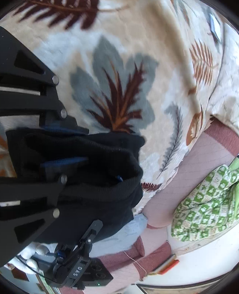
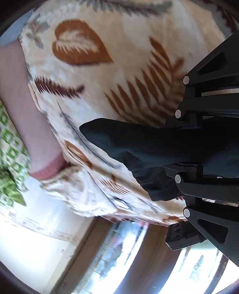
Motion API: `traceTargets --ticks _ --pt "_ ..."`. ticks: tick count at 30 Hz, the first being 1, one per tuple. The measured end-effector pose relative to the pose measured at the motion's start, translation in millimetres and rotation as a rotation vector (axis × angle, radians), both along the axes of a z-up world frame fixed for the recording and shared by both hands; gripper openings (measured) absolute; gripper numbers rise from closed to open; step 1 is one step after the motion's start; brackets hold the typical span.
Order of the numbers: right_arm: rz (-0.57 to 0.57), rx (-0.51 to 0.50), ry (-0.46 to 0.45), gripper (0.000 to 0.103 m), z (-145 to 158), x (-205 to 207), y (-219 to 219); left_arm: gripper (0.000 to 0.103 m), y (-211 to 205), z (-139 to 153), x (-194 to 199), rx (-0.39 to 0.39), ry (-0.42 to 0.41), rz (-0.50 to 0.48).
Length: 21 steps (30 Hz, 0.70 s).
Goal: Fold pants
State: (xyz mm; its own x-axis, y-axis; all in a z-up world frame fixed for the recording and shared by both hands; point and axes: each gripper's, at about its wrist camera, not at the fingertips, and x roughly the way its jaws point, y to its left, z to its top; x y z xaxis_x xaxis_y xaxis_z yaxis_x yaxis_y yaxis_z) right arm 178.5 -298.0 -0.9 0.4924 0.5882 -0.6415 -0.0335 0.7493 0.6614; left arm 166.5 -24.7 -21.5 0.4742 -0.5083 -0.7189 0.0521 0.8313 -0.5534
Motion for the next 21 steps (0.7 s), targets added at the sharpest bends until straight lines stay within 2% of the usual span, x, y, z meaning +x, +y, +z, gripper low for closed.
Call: traceTargets --ticks 1,4,6,8,10,13,17,19,21 --pt "-0.026 -0.029 0.010 0.032 -3 5 -10 0.044 -5 -3 4 0.013 0.008 -0.002" --pt "-0.100 -0.148 0.074 0.043 -18 11 -33 0.046 -4 -5 2 -0.001 0.018 -0.014" --pt "-0.143 -0.158 0.054 0.045 -18 1 -49 0.046 5 0 -7 -0.010 0.026 -0.015" --pt "-0.167 -0.207 -0.010 0.045 -7 -14 -57 0.049 17 12 -21 0.007 0.011 0.008" --pt "-0.152 -0.245 -0.068 0.045 5 -27 -56 0.056 21 30 -29 0.013 -0.029 0.018" --pt "-0.083 -0.239 -0.130 0.043 17 -51 -44 0.069 2 59 -23 0.042 -0.099 -0.002" --pt "-0.026 -0.249 -0.168 0.043 18 -73 -25 0.070 -37 80 2 0.062 -0.176 -0.046" --pt "-0.010 -0.255 -0.160 0.044 7 -77 -18 0.070 -56 77 22 0.065 -0.148 -0.066" --pt "0.000 -0.264 -0.151 0.044 -6 -80 -16 0.070 -67 61 43 0.083 -0.077 -0.063"
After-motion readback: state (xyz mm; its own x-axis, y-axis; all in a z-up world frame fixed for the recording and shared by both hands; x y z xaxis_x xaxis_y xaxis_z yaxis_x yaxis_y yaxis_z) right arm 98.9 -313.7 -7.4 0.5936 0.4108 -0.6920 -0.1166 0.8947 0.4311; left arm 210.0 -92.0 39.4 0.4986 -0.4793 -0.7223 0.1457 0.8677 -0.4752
